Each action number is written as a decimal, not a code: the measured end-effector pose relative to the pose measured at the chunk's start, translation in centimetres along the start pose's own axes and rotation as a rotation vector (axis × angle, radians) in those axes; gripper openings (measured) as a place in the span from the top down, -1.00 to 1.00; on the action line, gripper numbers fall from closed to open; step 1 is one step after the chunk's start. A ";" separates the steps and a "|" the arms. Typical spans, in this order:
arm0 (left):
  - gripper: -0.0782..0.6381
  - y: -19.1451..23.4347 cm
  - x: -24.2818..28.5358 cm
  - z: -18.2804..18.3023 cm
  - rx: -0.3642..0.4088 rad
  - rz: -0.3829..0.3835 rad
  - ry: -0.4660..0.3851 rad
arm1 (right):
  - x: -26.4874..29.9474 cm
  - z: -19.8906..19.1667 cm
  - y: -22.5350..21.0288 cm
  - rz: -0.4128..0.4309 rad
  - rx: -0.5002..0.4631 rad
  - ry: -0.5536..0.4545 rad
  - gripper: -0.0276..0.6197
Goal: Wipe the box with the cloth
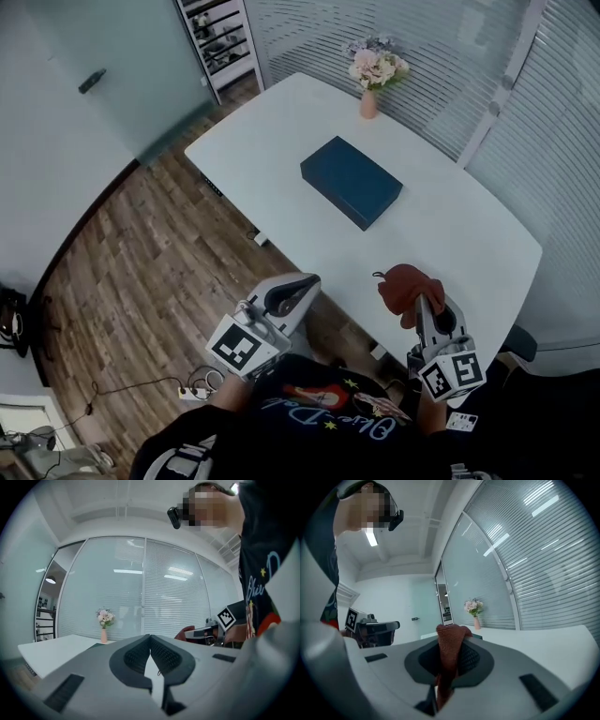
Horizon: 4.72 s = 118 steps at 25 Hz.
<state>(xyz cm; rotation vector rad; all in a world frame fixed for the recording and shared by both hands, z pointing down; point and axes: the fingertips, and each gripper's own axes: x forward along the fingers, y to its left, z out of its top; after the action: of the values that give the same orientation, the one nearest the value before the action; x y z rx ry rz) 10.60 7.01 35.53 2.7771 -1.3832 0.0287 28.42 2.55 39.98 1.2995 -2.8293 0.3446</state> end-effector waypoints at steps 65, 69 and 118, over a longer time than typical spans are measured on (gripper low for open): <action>0.77 33.4 17.4 -2.3 -0.069 -0.286 -0.057 | 47.7 -5.2 -4.2 0.029 -0.502 0.625 0.83; 0.77 32.9 17.2 -2.2 -0.072 -0.305 -0.052 | 46.3 -5.4 -5.3 -0.011 -0.505 0.652 0.83; 0.77 31.9 16.8 -1.1 -0.048 -0.374 -0.086 | 34.8 4.6 -11.3 -0.523 -0.542 0.386 0.83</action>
<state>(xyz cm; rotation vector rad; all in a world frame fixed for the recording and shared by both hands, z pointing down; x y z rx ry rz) -4.73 -25.55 38.09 2.9756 -0.8425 -0.1344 14.46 -31.61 41.13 1.5465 -1.9715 -0.1599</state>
